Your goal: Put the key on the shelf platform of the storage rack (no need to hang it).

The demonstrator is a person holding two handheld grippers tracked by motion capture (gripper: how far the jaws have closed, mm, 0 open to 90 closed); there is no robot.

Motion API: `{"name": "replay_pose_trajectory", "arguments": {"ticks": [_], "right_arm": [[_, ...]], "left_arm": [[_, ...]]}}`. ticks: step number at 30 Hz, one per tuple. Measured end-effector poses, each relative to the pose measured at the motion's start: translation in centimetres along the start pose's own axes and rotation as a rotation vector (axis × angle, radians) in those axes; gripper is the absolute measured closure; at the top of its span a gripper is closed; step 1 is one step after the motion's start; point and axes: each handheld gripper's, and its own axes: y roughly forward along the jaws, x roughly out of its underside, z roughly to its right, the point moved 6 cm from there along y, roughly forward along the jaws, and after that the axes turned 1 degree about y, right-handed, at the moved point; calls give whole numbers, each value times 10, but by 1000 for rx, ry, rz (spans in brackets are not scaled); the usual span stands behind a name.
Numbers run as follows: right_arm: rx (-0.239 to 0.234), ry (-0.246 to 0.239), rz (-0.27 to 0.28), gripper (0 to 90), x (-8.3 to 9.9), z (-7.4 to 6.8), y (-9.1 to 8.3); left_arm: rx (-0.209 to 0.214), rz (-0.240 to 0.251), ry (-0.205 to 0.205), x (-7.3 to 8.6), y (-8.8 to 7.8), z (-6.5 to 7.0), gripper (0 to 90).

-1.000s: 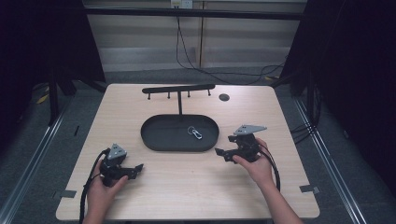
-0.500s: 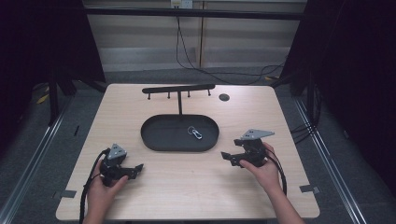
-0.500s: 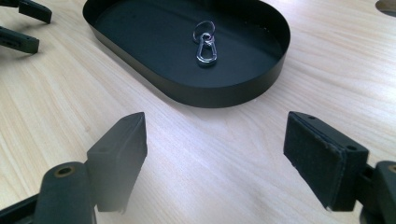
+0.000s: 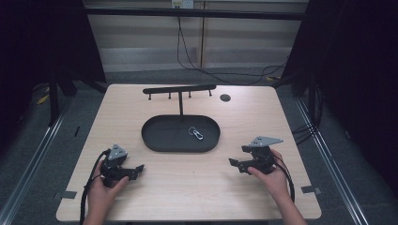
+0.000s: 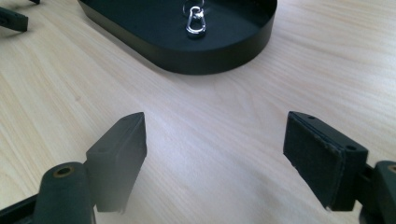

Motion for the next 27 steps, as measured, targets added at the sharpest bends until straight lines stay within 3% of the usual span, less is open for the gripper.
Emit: {"name": "replay_pose_trajectory", "arguments": {"ticks": [17, 27], "right_arm": [[60, -3, -59, 213, 40, 10, -3], [90, -13, -71, 212, 48, 12, -4]], "left_arm": [[0, 0, 0, 0, 0, 0, 162], [0, 0, 0, 0, 0, 0, 162]]}}
